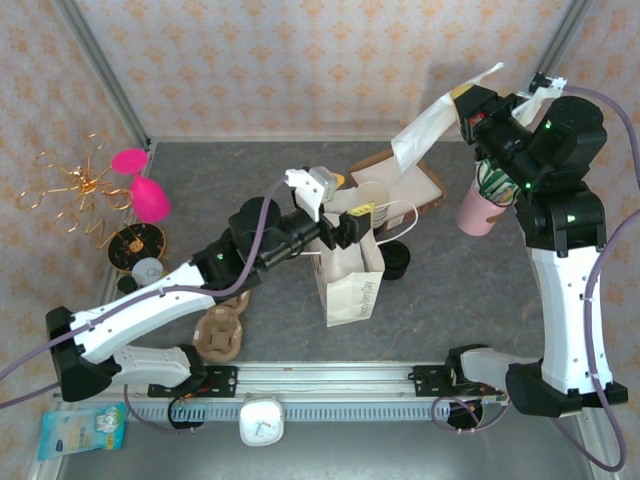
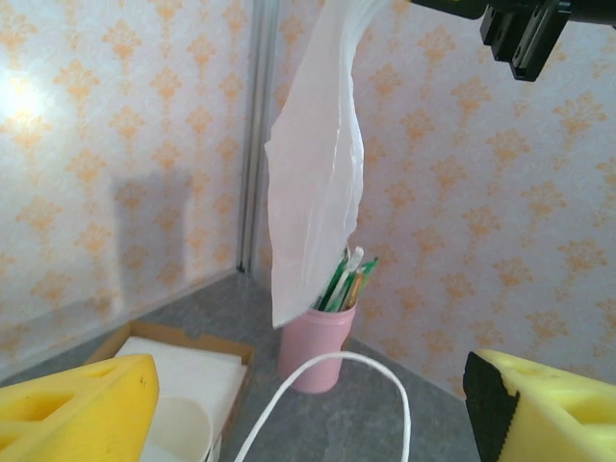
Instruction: Pack the takeout coffee
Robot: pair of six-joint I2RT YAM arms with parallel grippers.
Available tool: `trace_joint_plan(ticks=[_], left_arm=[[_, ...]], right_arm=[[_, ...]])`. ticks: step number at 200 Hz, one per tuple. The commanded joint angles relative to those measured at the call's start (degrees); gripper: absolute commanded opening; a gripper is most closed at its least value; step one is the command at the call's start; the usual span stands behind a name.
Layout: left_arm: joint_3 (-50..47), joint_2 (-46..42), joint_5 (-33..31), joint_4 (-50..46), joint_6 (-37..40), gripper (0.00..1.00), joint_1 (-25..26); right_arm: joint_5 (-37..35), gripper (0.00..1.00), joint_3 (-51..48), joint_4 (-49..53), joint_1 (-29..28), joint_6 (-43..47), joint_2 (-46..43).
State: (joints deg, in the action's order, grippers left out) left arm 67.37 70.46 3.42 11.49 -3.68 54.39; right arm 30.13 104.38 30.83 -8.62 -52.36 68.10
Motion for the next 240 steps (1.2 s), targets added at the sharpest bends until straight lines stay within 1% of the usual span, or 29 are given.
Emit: trace_joint_plan(ticks=[1, 21, 49, 68, 81, 94, 123, 135, 145, 152, 158, 176, 189, 216, 240], left_arm=[[0.04, 2.64, -1.30, 12.24, 2.28, 0.85, 0.10], [2.31, 6.37, 0.18, 13.40, 3.38, 0.85, 0.99], [3.39, 11.24, -1.67, 18.11, 5.85, 0.85, 1.83], [3.97, 14.01, -3.40, 22.39, 6.32, 0.82, 1.93], [5.12, 15.95, -4.11, 23.61, 6.50, 0.80, 1.88], [6.03, 17.35, -5.07, 24.45, 6.32, 0.75, 1.88], [5.49, 18.52, -9.45, 28.10, 6.06, 0.67, 1.80], [5.88, 18.83, -8.84, 28.20, 6.25, 0.62, 1.78], [5.97, 19.05, -7.39, 28.33, 6.28, 0.55, 1.77], [6.08, 19.27, -6.69, 28.42, 6.32, 0.53, 1.83], [6.22, 19.56, -6.55, 28.37, 6.36, 0.51, 1.81], [6.87, 20.05, -6.50, 27.78, 7.03, 0.41, 1.78], [6.83, 20.14, -6.34, 28.27, 7.17, 0.36, 1.77], [7.52, 20.91, -4.49, 28.26, 7.51, 0.32, 1.86], [8.67, 21.77, -3.53, 27.28, 7.81, 0.22, 1.84]], right_arm=[[1.77, 0.00, 1.18, -0.86, -0.25, -1.78, -2.05], [2.89, 0.00, 0.79, -0.73, -0.34, -2.05, -2.12], [3.13, 0.00, 0.22, -1.34, -0.34, -2.05, -2.74], [3.94, 0.00, -0.08, -1.40, -0.30, -1.96, -2.77], [4.49, 0.00, -0.74, -1.74, -0.34, -1.90, -2.93], [4.67, 0.00, -1.25, -1.78, -0.32, -1.78, -3.17], [4.58, 0.00, -1.72, -2.07, -0.34, -1.61, -3.41], [4.85, 0.00, -1.88, -2.16, -0.30, -1.69, -3.28], [4.98, 0.00, -1.77, -2.11, -0.33, -1.71, -3.15], [4.79, 0.00, -1.87, -2.23, -0.32, -1.75, -3.15], [4.72, 0.00, -1.98, -2.26, -0.29, -1.78, -3.15], [4.64, 0.00, -1.91, -2.00, -0.34, -2.08, -3.19], [4.45, 0.00, -1.84, -1.91, -0.34, -2.38, -3.23], [3.66, 0.00, -1.71, -1.65, -0.29, -2.81, -3.43], [2.89, 0.00, -2.23, -1.65, -0.31, -3.26, -3.73]])
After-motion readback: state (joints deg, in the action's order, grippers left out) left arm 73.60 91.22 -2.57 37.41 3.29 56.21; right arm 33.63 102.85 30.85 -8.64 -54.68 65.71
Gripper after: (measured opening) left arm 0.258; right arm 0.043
